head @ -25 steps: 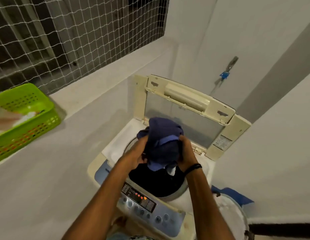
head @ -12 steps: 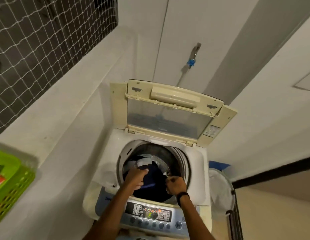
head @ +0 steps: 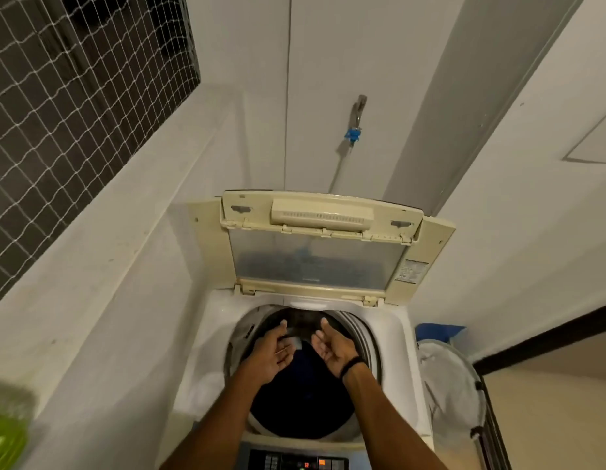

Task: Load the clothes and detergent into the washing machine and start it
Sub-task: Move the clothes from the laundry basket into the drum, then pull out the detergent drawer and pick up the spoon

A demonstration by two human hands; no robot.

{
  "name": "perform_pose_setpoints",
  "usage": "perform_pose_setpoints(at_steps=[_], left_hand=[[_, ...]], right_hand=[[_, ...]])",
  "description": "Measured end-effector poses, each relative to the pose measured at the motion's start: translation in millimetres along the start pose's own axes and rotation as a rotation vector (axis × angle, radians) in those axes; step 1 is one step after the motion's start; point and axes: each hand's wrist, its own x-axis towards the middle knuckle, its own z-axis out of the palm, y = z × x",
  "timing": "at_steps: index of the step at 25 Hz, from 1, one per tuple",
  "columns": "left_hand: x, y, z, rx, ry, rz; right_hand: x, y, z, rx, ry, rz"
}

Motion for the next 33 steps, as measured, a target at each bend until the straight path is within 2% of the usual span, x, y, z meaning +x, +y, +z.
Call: perform_pose_setpoints(at_steps=[5, 10, 17, 27, 33], left_hand=[[33, 29, 34, -0.213, 0.020, -0.005], [71, 42, 50, -0.253, 0.023, 0.021], [101, 27, 61, -0.330, 0.039, 0.036], [106, 21, 61, -0.250, 0.059, 0.038], [103, 22, 67, -0.288, 0.038, 0.035]], right_hand=[[39, -17, 31, 0.125, 0.086, 0.021], [69, -22, 38, 0.225, 0.081, -0.011], [80, -16, 37, 0.240, 0.102, -0.107], [66, -24, 43, 0.283, 0.093, -0.133], [63, -23, 47, 0.281, 0.093, -0.108]])
